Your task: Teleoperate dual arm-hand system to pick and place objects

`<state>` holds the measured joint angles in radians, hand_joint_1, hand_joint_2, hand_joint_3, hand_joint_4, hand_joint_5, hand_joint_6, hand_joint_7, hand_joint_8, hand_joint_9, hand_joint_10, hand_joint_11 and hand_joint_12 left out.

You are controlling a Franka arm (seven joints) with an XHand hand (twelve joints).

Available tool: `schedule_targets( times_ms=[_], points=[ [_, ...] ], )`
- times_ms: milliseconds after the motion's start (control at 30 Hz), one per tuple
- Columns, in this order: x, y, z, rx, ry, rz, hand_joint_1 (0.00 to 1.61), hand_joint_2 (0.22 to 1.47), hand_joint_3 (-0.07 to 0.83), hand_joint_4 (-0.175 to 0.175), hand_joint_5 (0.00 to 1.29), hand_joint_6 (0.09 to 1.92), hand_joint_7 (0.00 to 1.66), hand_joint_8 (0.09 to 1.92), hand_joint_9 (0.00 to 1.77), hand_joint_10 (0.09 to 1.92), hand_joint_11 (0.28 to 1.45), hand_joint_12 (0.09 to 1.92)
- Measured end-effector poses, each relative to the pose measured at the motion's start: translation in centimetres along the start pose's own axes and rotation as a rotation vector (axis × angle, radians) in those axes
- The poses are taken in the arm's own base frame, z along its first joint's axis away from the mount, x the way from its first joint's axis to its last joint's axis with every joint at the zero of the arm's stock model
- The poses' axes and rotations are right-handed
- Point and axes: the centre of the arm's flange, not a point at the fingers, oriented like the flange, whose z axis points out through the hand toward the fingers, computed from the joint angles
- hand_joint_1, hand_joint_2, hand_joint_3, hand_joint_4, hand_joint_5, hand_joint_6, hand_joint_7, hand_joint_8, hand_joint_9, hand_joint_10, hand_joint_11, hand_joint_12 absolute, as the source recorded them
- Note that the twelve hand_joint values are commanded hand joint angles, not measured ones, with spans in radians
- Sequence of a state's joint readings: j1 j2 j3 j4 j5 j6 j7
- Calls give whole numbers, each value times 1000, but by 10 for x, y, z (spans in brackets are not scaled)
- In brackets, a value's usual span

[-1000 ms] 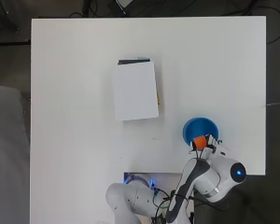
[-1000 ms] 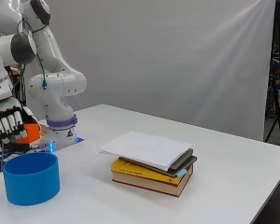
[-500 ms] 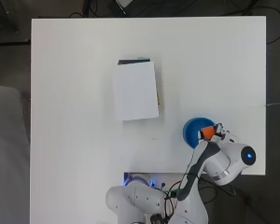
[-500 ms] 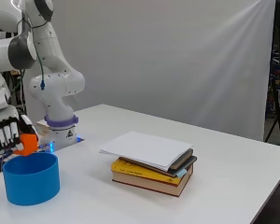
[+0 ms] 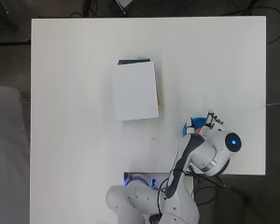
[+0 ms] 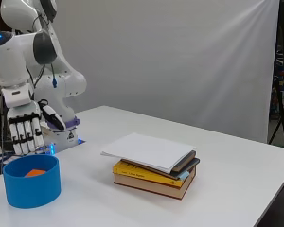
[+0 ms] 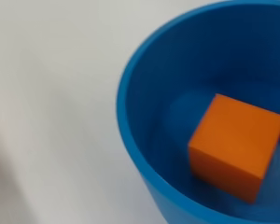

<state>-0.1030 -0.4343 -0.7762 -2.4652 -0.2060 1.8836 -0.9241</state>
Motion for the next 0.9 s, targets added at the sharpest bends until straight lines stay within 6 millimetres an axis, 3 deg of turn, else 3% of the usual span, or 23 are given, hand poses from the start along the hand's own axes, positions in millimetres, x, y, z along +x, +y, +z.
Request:
schedule_targets(
  times_ms=[167, 333, 433, 533, 633, 700, 767, 900],
  points=[
    [17, -35, -38, -51, 50, -115, 77, 1003, -23, 51, 224, 87, 357, 87, 434, 87, 458, 87],
    [56, -88, -112, -191, 50, -309, 144, 1003, -9, 63, 249, 87, 357, 87, 457, 87, 469, 87],
    [63, -119, -158, -217, 49, -373, 178, 998, -7, 36, 252, 87, 329, 87, 456, 87, 459, 87],
    [71, -162, -203, -214, 27, -439, 141, 985, -8, 12, 250, 87, 328, 87, 446, 87, 446, 87],
    [83, -224, -245, -268, 17, -546, 166, 989, -4, 5, 260, 87, 331, 87, 439, 87, 439, 87],
    [94, -262, -256, -297, 16, -627, 170, 992, -2, -1, 259, 87, 335, 87, 440, 87, 438, 87],
    [103, -287, -252, -314, -2, -688, 170, 997, 1, -3, 256, 87, 338, 87, 440, 87, 437, 87],
    [114, -303, -230, -276, -41, -745, 165, 998, 1, 6, 256, 87, 334, 87, 434, 87, 435, 87]
  ],
)
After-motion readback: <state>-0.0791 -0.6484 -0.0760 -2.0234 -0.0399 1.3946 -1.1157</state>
